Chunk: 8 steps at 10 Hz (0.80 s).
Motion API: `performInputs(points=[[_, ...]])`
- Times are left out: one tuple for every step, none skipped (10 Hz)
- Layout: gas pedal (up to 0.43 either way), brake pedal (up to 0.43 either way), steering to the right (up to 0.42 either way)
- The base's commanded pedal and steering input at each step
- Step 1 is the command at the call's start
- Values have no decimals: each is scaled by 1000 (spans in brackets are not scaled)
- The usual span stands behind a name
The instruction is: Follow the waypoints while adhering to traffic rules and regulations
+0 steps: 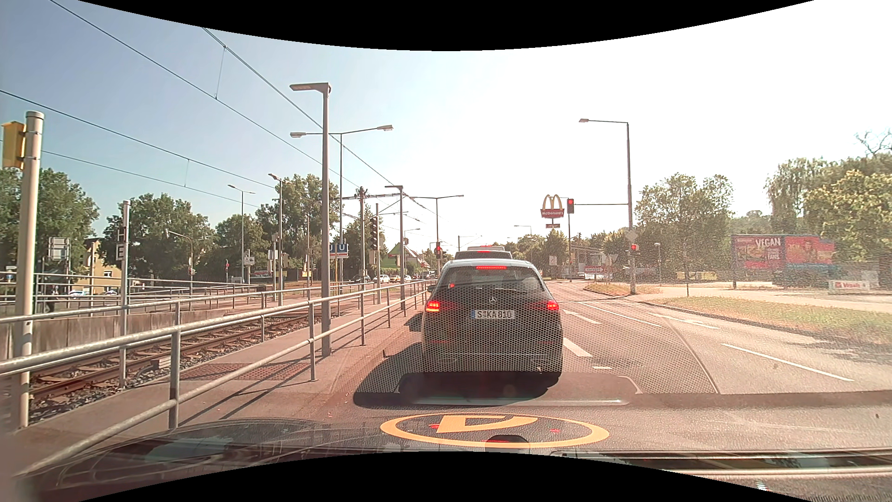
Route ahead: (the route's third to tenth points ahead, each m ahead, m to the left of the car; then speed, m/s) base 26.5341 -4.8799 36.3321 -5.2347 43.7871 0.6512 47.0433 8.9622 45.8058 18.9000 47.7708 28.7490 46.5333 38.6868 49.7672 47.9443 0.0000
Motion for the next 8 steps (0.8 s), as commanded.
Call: performInputs(points=[[0, 159, 6], [0, 159, 6], [0, 159, 6], [0, 159, 6], [0, 165, 6], [0, 165, 6], [0, 165, 6], [0, 165, 6]])
